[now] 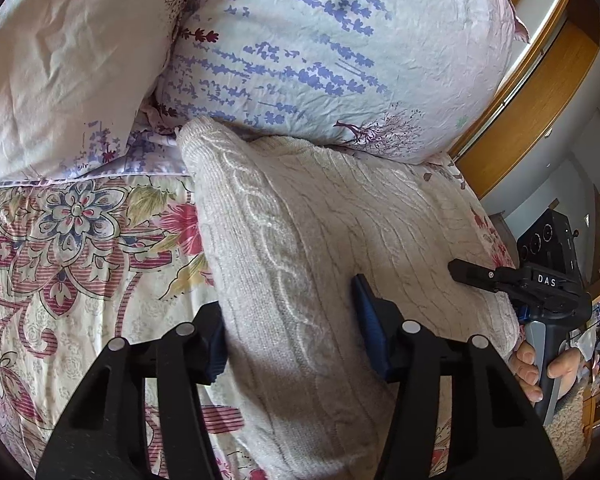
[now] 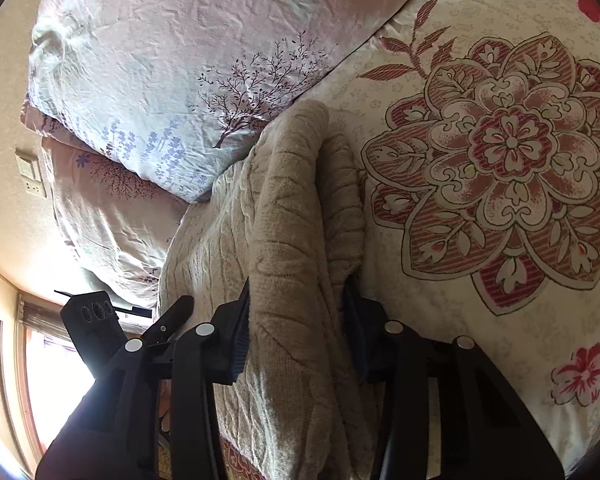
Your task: Fold small clothes
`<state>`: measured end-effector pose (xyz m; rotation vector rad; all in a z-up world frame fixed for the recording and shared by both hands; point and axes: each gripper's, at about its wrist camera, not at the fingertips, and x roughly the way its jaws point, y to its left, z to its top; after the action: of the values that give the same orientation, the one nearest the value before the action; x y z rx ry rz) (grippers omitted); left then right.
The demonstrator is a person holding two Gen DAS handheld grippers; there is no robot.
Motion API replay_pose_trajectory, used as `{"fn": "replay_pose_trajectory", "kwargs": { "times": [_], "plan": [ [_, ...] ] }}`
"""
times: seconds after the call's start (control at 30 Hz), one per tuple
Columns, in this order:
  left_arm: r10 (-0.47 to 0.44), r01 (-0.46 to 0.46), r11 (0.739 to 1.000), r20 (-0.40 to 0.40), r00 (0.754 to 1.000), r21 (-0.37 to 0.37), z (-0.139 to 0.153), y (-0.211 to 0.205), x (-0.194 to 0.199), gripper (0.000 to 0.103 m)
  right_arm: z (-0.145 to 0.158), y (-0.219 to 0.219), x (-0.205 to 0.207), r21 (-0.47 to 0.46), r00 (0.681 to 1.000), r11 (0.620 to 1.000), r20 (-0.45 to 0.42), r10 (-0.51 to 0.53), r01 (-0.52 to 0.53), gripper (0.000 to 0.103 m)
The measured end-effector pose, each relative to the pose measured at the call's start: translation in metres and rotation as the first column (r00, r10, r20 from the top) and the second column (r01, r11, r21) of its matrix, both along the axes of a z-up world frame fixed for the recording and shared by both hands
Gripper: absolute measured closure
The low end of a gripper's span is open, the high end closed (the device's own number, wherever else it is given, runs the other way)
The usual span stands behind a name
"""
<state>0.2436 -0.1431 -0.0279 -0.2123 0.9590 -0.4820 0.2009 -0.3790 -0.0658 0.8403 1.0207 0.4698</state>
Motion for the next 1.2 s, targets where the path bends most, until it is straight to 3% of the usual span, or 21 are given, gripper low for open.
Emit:
{"fn": "replay_pose_trajectory", "kwargs": {
  "times": [0.17, 0.47, 0.7, 0.93, 1.13, 1.2],
  "plan": [
    [0.011, -0.010, 0.999, 0.007, 1.000, -0.035, 0.002, 0.005, 0.000, 0.062, 0.003, 0.012, -0.002, -0.010, 0.999, 1.000, 0.052, -0.014, 0.014, 0.070],
    [0.029, -0.028, 0.999, 0.033, 0.999, -0.032, 0.012, 0.027, -0.012, 0.066, 0.020, 0.060, -0.002, -0.003, 0.994, 0.999, 0.101, 0.046, -0.046, 0.073],
    [0.129, -0.129, 0.992, 0.057, 0.990, -0.003, 0.025, 0.104, -0.033, 0.066, 0.016, 0.148, 0.012, -0.004, 0.974, 0.979, 0.104, 0.203, -0.204, 0.073],
    [0.203, -0.203, 0.979, 0.033, 0.979, -0.013, 0.024, 0.178, -0.054, 0.066, 0.011, 0.226, 0.019, -0.020, 0.941, 0.947, 0.111, 0.321, -0.321, 0.073],
    [0.182, -0.181, 0.982, 0.004, 0.983, -0.052, 0.008, 0.202, -0.053, 0.057, 0.004, 0.241, 0.015, -0.065, 0.952, 0.955, 0.082, 0.294, -0.289, 0.073],
    [0.206, -0.207, 0.976, -0.008, 0.978, -0.066, 0.000, 0.204, -0.051, 0.043, -0.003, 0.242, 0.017, -0.080, 0.960, 0.959, 0.048, 0.275, -0.271, 0.072]
  ]
}}
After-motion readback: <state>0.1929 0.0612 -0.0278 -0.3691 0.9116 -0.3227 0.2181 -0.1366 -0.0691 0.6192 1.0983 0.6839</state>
